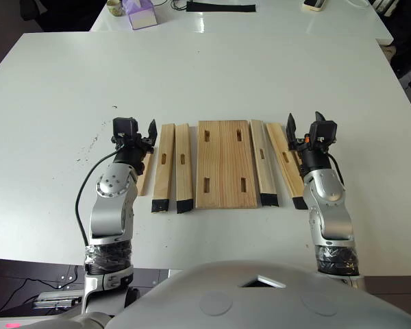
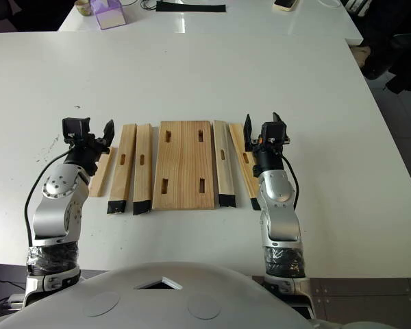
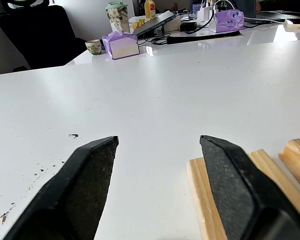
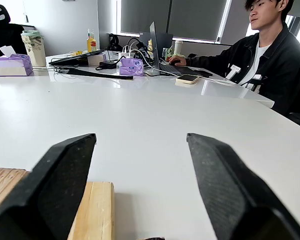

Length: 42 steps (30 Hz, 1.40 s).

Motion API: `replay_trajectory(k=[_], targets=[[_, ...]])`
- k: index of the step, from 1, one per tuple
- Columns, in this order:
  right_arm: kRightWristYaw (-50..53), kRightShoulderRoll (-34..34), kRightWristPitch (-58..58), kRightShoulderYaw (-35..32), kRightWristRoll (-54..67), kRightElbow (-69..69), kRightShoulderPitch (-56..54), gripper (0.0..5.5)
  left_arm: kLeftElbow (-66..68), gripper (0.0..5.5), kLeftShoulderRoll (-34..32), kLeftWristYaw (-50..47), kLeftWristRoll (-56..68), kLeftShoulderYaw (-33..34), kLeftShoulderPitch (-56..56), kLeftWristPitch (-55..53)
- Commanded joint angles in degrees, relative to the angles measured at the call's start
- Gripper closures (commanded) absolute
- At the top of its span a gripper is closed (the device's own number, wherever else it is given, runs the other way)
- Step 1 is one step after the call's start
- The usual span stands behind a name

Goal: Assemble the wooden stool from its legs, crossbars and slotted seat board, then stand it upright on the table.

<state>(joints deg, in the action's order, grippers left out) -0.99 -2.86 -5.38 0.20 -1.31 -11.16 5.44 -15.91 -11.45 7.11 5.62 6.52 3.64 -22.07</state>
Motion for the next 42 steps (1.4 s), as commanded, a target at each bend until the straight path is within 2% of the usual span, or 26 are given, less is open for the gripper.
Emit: replay_trajectory(k=[1, 33, 42], targets=[[0.12, -0.14, 0.01, 0.11, -0.45, 0.35, -1.09, 2.13, -0.38, 2.47, -0.1, -0.54, -0.81, -0.2, 0.34, -0.52], [0.19, -0.31, 0.14, 1.08, -2.11, -0.61, -0.56, 2.13, -0.94, 2.47, -0.68, 0.25, -1.19, -0.62, 0.69, -0.26], [1.76, 0.84, 0.28, 1.79, -2.55, -1.9, 1.62, 2.13, -1.89, 2.47, -3.0, 2.47, -0.73, -0.42, 0.02, -2.46]])
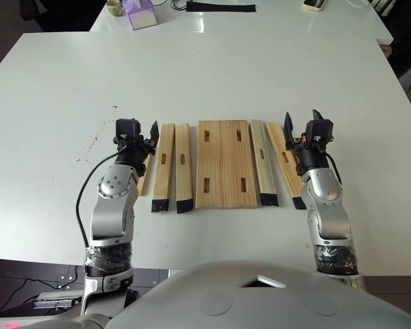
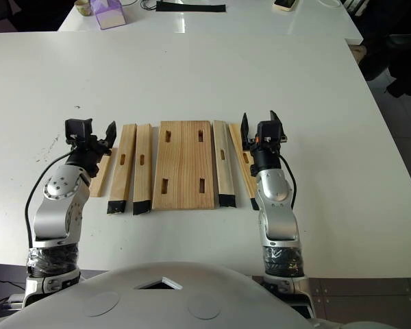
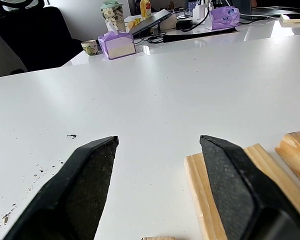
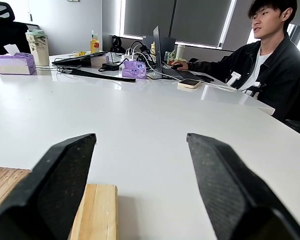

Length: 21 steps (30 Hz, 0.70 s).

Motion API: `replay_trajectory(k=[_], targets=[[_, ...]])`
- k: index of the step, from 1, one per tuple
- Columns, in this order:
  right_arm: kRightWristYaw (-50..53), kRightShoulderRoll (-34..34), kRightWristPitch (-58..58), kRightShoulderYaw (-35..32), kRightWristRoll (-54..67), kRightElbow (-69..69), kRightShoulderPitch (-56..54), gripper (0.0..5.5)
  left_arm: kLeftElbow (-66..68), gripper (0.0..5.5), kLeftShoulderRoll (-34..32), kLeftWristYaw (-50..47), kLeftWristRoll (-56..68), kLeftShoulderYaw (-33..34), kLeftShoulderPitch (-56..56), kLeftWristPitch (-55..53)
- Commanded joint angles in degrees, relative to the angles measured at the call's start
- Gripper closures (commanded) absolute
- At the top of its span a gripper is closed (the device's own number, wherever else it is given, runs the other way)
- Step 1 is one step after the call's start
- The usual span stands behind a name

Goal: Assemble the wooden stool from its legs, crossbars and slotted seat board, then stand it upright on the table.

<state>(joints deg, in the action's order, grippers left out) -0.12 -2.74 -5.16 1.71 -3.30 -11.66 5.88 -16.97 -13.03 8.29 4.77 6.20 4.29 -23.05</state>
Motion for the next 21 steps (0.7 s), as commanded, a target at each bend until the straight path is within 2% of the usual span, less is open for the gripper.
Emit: replay_trajectory(k=[1, 17, 20, 21], targets=[[1.1, 0.83, 0.07, 0.33, -0.61, -1.6, 1.45, 2.13, -0.96, 2.47, -1.61, 1.48, 0.14, -0.05, -0.71, -1.75], [1.68, 0.76, 0.35, 0.36, -0.62, -1.96, 2.18, 2.13, -2.34, 2.47, -2.54, 2.57, 0.59, 0.27, 0.21, -4.85], [2.28, 0.79, 0.49, -0.11, -0.81, -3.39, 3.73, 2.13, -8.64, 2.47, -7.75, 8.18, 4.33, 2.83, 4.75, -12.06], [3.0, 1.09, 0.89, -0.54, -0.96, -4.52, 4.95, 2.13, -10.88, 2.47, -10.09, 10.46, 8.1, 5.98, 5.18, -18.76]])
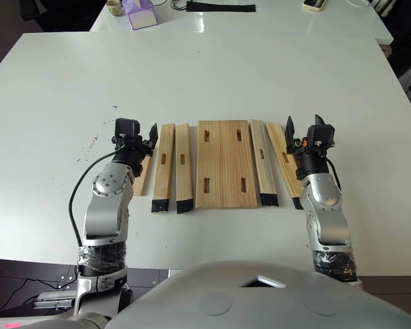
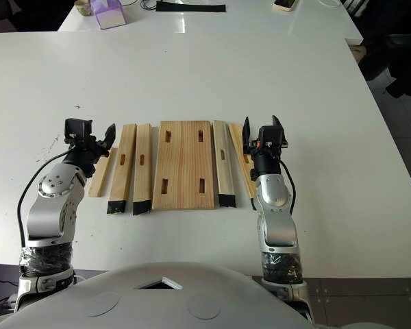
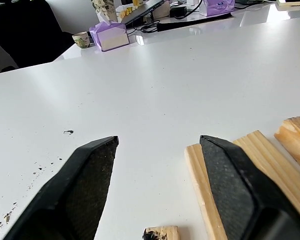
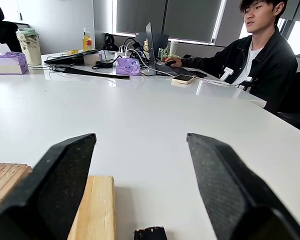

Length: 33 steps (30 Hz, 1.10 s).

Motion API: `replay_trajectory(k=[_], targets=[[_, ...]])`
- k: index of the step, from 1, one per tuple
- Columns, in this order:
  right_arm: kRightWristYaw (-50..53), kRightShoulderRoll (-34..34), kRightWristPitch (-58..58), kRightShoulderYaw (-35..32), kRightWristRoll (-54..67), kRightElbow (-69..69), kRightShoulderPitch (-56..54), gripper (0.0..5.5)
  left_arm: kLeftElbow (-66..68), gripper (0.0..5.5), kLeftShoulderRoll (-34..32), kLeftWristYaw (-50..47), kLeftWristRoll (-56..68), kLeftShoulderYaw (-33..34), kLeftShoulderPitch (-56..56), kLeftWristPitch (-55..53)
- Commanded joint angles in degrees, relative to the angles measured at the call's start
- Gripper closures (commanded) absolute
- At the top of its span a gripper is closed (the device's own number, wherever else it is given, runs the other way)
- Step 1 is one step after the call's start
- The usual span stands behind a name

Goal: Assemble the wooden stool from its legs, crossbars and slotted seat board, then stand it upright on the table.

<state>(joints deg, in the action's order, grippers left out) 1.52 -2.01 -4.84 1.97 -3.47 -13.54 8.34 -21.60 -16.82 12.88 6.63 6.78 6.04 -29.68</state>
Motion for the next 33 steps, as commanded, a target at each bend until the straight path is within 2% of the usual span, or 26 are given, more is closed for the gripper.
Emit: replay_trajectory(k=[1, 3, 5, 9, 13, 19, 26, 33], targets=[[2.13, 0.74, 0.92, -1.15, -0.97, -3.84, 3.74, 2.13, -7.31, 2.47, -8.61, 7.47, 8.98, 8.35, 2.78, -17.39], [4.04, 1.9, 1.52, -1.34, -1.45, -6.53, 6.39, 2.13, -7.74, 2.47, -15.53, 11.26, 11.76, 11.4, -0.15, -25.14], [5.59, 2.95, 1.91, -0.95, -2.03, -7.84, 7.73, 2.13, -8.74, 2.47, -20.15, 13.68, 13.77, 11.78, -2.79, -30.3], [7.27, 4.29, 2.52, -0.39, -2.97, -8.39, 8.94, 2.13, -14.39, 2.47, -22.63, 16.59, 17.77, 7.36, -2.16, -35.59], [6.89, 3.9, 2.65, -0.78, -2.78, -7.73, 8.44, 2.13, -15.57, 2.47, -22.49, 14.9, 15.87, 4.95, 3.72, -34.15], [6.1, 3.09, 2.39, -1.53, -2.36, -7.92, 8.3, 2.13, -14.2, 2.47, -21.6, 12.88, 14.65, 5.55, 5.98, -33.12], [5.53, 3.43, 2.09, -1.13, -2.5, -8.27, 8.96, 2.13, -13.72, 2.47, -17.07, 8.11, 11.61, 3.92, 12.25, -30.3], [4.45, 2.77, 1.42, -1.8, -2.19, -8.67, 8.62, 2.13, -9.85, 2.47, -13.63, 4.43, 8.87, 2.37, 13.08, -26.01]])
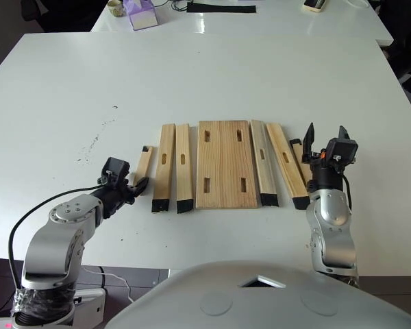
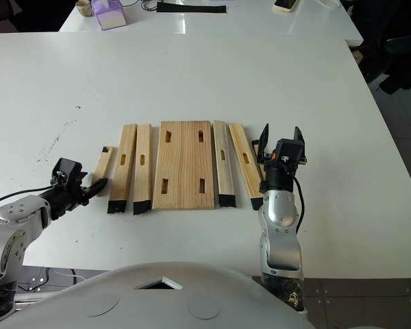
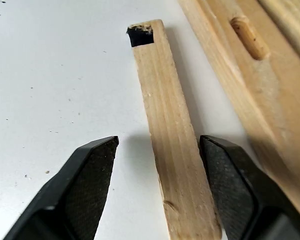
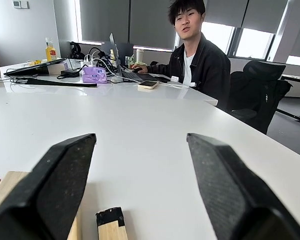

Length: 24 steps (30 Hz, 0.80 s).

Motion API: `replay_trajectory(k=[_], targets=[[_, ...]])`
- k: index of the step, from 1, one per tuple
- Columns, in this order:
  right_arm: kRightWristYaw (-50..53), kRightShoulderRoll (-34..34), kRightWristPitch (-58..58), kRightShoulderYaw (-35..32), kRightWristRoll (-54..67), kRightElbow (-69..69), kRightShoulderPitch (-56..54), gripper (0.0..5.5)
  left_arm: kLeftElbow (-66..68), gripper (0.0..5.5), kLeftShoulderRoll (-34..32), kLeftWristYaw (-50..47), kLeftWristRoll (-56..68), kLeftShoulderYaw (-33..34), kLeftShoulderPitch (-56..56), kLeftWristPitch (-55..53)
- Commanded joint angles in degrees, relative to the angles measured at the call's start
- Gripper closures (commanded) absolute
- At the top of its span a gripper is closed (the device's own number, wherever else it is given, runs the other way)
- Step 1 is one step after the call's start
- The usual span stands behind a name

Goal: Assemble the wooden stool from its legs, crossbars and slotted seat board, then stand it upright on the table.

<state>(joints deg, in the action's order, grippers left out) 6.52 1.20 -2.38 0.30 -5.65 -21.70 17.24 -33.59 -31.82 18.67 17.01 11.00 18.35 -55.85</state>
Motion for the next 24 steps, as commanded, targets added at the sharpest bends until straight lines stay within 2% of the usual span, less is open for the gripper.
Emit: replay_trajectory(k=[1, 4, 13, 20, 24], targets=[[-0.68, -0.46, -1.22, -0.03, -0.04, -0.64, -0.37, 2.13, 2.49, 2.47, 1.38, -1.08, -1.84, -2.47, 1.04, 1.63], [-1.19, -0.68, -1.9, 0.09, 0.01, -1.38, -0.54, 2.13, 2.93, 2.72, 2.76, -0.15, -0.83, -2.32, 2.4, 4.1], [-2.62, -1.63, -3.9, -0.73, 0.43, -2.76, -0.97, 2.13, 9.17, 4.18, 5.37, -0.34, 1.74, 2.08, 2.18, 5.02], [-2.55, -1.38, -4.1, -0.57, 0.33, -2.73, -1.38, 2.13, 14.26, 4.19, 4.99, -1.81, 0.78, 4.95, -3.25, 8.35], [-2.94, -2.88, -5.0, -3.48, 1.57, -3.28, -3.95, 2.13, 15.84, 4.19, 5.52, -3.59, 1.17, 7.6, -11.18, 12.36]])
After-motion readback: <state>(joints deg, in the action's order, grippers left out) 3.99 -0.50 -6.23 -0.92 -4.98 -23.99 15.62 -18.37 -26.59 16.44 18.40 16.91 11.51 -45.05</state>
